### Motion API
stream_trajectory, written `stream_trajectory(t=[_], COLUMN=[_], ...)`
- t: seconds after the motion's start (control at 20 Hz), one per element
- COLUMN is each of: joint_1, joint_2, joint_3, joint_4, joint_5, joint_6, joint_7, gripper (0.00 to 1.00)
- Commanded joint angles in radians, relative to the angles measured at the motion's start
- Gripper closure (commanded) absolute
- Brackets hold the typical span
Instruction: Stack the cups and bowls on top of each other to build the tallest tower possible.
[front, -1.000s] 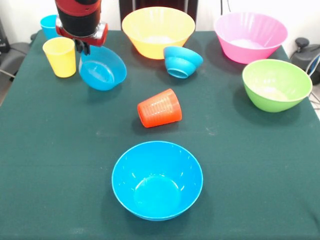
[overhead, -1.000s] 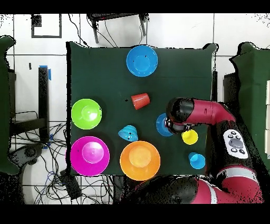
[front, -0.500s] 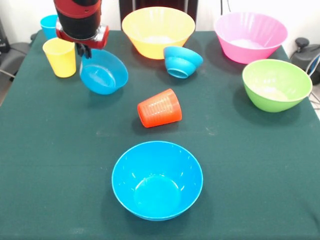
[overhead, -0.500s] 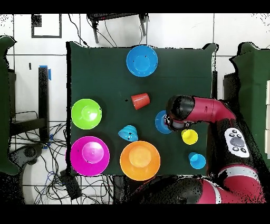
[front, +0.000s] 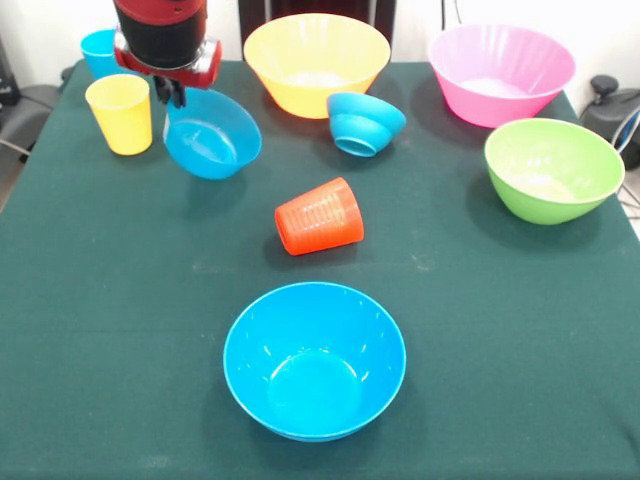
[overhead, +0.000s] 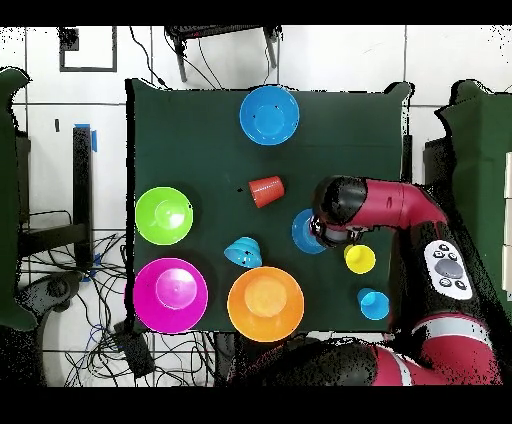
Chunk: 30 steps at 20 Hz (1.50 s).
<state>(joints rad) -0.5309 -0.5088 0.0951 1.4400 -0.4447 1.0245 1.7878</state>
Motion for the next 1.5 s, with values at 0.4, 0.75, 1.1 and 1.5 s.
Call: stream_trajectory(t=[0.4, 0.75, 1.1, 1.5], joint_1=[0.100, 0.111, 0.097, 0.051], joint_2=[-0.004, 0.028, 0.027, 0.028], joint_3=[0.105, 0.102, 0.096, 0.097], joint_4=[-0.180, -0.216, -0.153, -0.065], joint_5=[0.041, 0.033, 0.031, 0.006], joint_6=[0.259, 0.216, 0.120, -0.022], joint_7=[-0.070, -0.062, -0.058, -0.081], gripper=[1.00, 1.00, 1.00, 1.00])
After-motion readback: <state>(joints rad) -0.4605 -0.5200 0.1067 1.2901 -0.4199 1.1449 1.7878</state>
